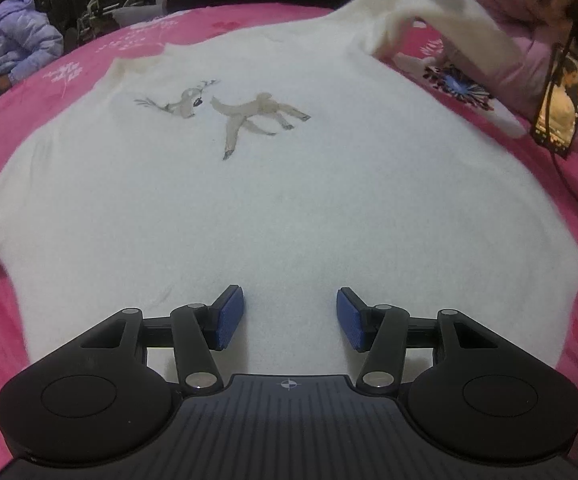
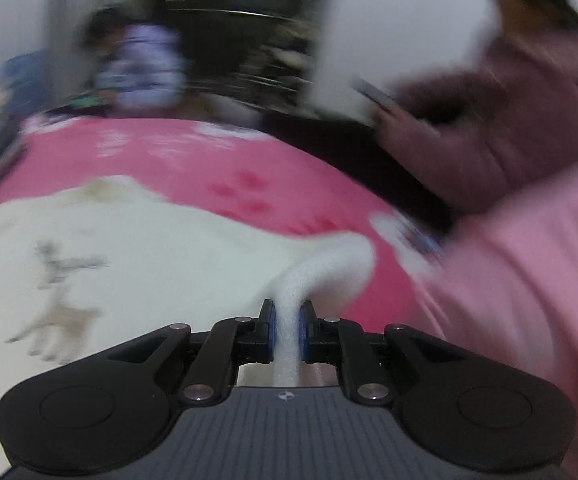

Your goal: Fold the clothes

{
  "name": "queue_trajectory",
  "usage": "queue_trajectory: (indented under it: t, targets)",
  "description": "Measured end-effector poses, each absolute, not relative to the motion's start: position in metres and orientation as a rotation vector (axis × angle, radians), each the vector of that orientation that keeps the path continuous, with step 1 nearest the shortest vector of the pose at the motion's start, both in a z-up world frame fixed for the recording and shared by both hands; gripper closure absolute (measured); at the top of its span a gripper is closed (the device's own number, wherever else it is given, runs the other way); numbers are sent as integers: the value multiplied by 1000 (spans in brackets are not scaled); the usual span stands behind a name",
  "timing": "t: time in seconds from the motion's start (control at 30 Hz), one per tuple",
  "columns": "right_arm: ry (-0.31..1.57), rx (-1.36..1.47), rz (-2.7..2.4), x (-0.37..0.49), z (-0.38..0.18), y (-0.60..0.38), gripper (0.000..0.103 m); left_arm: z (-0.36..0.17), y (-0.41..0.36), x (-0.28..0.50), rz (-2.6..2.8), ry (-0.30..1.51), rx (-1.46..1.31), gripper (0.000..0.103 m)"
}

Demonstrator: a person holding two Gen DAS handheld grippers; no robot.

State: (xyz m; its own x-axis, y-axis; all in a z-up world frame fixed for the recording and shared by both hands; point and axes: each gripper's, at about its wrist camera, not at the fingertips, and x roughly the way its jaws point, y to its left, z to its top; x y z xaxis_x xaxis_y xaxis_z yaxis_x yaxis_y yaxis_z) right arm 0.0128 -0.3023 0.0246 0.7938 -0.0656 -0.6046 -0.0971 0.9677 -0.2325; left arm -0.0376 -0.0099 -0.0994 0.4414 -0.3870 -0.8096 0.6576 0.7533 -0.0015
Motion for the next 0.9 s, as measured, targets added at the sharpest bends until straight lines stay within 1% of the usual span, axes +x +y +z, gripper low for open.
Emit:
queue_trajectory:
  t: [0.1, 0.17, 0.2, 0.23, 0.27, 0.3, 0.33, 0.37, 0.4, 0.47, 0.53, 0.67, 0.73, 0.83, 0.9]
  targets:
    - [627, -465, 222, 14, 24, -242, 90, -98, -6, -36, -657, 907, 319, 51]
    - [625, -558, 350, 6, 12, -202, 89, -98, -3, -36, -651, 909, 310, 51]
    - [634, -590, 411, 0, 4, -183, 87, -98, -1, -36, -648, 912, 304, 51]
    - [656, -609, 460, -5, -6, -169, 81, -98, 0, -36, -646, 916, 296, 51]
    - [682, -623, 505, -11, -15, -157, 79, -98, 2, -36, -643, 920, 289, 51]
    - [697, -630, 544, -18, -23, -149, 74, -98, 3, -35, -642, 923, 284, 51]
    - [701, -625, 568, -23, -26, -145, 68, -98, 4, -35, -644, 924, 281, 51]
    - [704, -601, 583, -29, -26, -145, 65, -98, 6, -34, -645, 926, 277, 51]
    - [712, -542, 595, -34, -23, -150, 60, -98, 7, -34, -649, 926, 275, 51]
    - [741, -372, 620, -36, -11, -171, 56, -97, 10, -32, -656, 928, 260, 51]
    - [782, -148, 604, -34, -2, -203, 49, -97, 14, -29, -662, 936, 232, 51]
    - [899, 257, 465, -26, -14, -265, 49, -96, 27, -16, -670, 976, 97, 51]
    - [952, 342, 439, -23, -29, -277, 48, -97, 35, -6, -661, 1004, 11, 51]
    - [1029, 366, 453, -17, -59, -270, 48, -95, 47, 3, -639, 1040, -108, 51]
    - [1096, 436, 504, -13, -72, -259, 50, -93, 56, 7, -620, 1045, -165, 51]
